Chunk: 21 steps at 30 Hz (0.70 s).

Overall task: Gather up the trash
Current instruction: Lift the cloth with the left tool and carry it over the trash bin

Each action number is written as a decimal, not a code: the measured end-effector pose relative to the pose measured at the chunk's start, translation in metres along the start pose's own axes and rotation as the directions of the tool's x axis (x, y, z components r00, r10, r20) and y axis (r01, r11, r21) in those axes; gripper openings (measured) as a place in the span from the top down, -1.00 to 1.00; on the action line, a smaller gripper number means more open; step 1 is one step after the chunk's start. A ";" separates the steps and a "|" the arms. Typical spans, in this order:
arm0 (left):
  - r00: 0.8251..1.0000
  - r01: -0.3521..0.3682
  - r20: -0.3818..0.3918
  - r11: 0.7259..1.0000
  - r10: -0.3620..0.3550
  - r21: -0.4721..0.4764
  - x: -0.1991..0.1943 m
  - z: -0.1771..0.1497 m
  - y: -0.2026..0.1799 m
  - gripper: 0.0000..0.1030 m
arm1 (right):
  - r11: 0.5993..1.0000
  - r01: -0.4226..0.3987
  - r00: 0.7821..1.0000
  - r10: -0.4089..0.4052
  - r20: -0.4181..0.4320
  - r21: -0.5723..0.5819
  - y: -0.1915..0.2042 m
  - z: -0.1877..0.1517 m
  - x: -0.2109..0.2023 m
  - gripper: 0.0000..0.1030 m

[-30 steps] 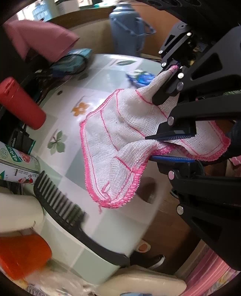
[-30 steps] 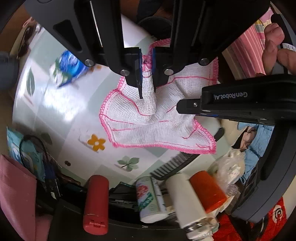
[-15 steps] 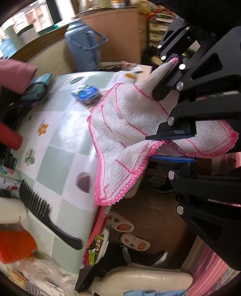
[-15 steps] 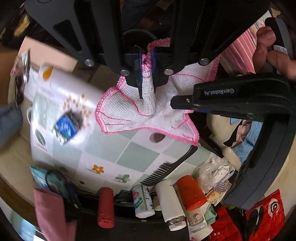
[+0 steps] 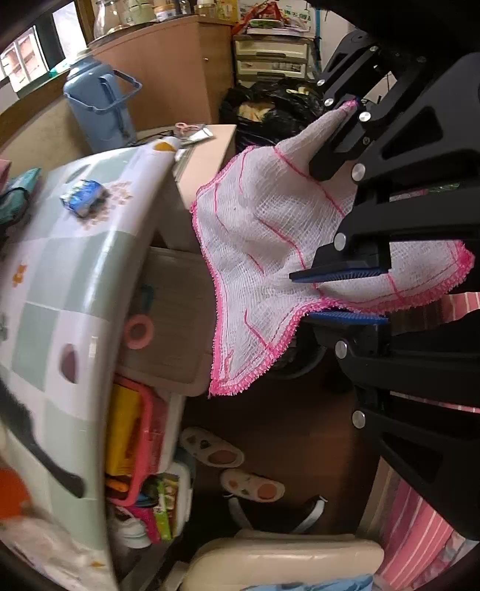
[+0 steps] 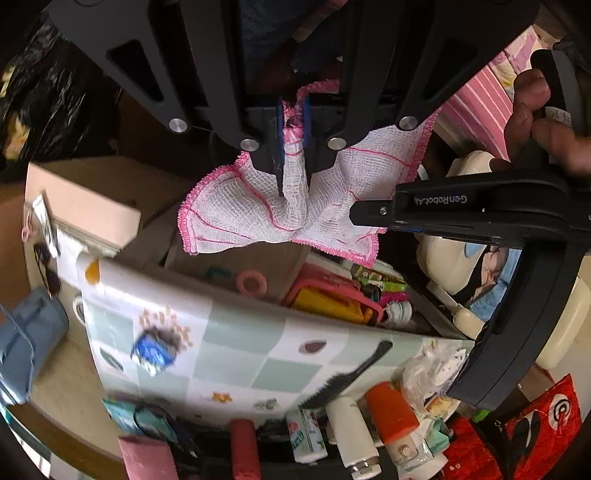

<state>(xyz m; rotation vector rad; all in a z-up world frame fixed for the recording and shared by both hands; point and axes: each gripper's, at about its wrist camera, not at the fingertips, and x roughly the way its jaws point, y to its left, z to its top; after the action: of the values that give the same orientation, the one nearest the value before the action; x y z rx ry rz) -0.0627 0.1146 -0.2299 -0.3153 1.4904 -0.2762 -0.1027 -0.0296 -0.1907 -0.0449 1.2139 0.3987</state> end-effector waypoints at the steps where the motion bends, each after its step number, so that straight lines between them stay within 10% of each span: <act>1: 1.000 0.000 -0.009 1.000 0.000 0.002 0.004 -0.005 0.001 0.72 | 1.000 0.000 1.000 0.001 -0.004 0.005 0.001 -0.005 0.002 0.86; 21: 0.990 -0.021 -0.142 0.999 0.025 0.030 0.118 -0.030 0.015 0.72 | 0.995 0.018 0.990 -0.004 -0.141 0.103 -0.038 -0.067 0.091 0.86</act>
<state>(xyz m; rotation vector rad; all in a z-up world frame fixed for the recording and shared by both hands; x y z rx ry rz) -0.0856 0.0837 -0.3468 -0.2598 1.6280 -0.3062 -0.1243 -0.0561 -0.3045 0.0098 1.3713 0.3264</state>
